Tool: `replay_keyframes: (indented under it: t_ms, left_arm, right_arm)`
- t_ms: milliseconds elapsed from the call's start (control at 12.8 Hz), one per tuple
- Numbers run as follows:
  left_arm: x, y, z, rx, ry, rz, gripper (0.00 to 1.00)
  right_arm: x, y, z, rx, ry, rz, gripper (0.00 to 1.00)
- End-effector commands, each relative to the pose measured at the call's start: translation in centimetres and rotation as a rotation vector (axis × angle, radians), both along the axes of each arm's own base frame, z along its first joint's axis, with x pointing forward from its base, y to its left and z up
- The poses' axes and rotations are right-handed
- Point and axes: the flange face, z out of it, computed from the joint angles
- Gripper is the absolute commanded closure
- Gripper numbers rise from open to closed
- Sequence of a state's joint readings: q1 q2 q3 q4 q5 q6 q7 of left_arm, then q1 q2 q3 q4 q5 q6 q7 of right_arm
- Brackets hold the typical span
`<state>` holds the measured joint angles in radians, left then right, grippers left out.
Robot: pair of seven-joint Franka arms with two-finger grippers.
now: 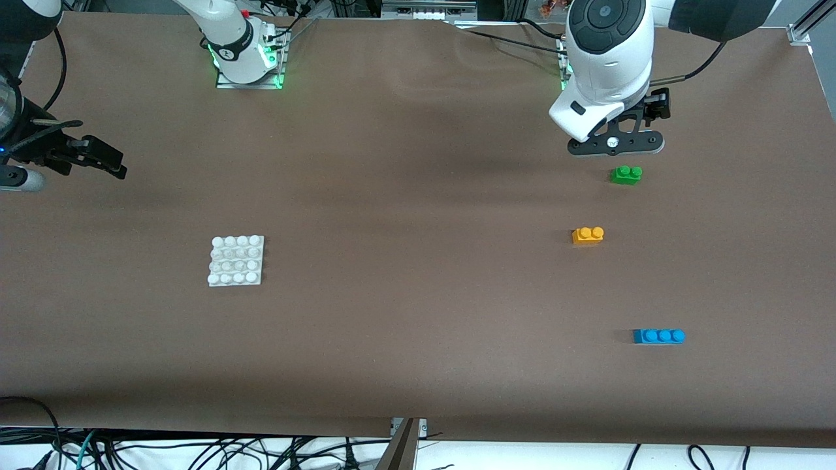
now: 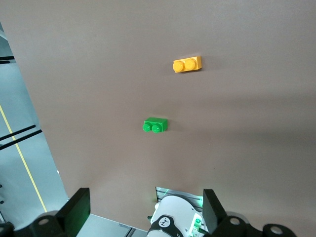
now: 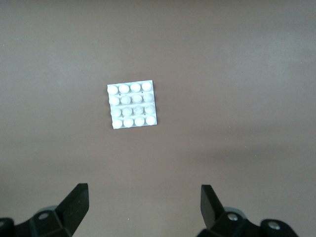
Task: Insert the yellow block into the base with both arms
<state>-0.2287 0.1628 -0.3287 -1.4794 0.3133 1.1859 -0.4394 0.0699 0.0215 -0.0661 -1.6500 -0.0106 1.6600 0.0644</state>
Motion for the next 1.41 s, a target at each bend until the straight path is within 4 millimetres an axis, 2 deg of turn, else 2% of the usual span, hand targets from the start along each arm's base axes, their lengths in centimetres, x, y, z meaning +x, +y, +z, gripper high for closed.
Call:
replay_keyframes:
  t_ms: [0,234,390,703,859,937,1015,1093,1249,1328]
  left_arm:
    - [0.6,0.0,-0.3,0.021,0.023,-0.023,0.00]
    - [0.6,0.0,-0.3,0.019,0.024,-0.022,0.00]
    - [0.8,0.3,0.6,0.010,0.011,-0.015,0.00]
    - [1.1,0.9,1.5,-0.016,0.013,-0.014,0.00]
    - [2.1,2.8,4.6,-0.088,-0.035,0.033,0.00]
    - [2.7,4.1,5.1,-0.106,-0.041,0.056,0.00]
    - [3.0,4.8,5.5,-0.121,-0.044,0.070,0.00]
    - [3.2,5.4,5.8,-0.137,-0.047,0.084,0.00]
    - [3.6,6.7,5.9,-0.163,-0.034,0.092,0.00]
    - [3.8,7.3,5.9,-0.178,-0.028,0.102,0.00]
  right_arm:
    - [0.7,0.0,-1.0,-0.003,0.013,0.009,0.00]
    - [2.5,0.1,-3.9,-0.010,0.021,0.013,0.00]
    - [3.8,0.7,-6.4,-0.008,0.043,0.021,0.00]
    - [7.8,1.5,-15.6,0.023,0.071,0.018,0.00]
    - [9.6,2.4,-21.7,0.030,0.057,0.019,0.00]
    - [10.0,2.8,-24.8,0.055,0.069,0.006,0.00]
    - [10.3,2.5,-27.0,0.080,0.066,-0.016,0.00]
    - [10.7,2.4,-29.0,0.107,0.043,-0.026,0.00]
    - [11.1,1.9,-31.6,0.110,0.010,-0.006,0.00]
    - [11.2,0.6,-32.4,0.109,0.004,-0.009,0.00]
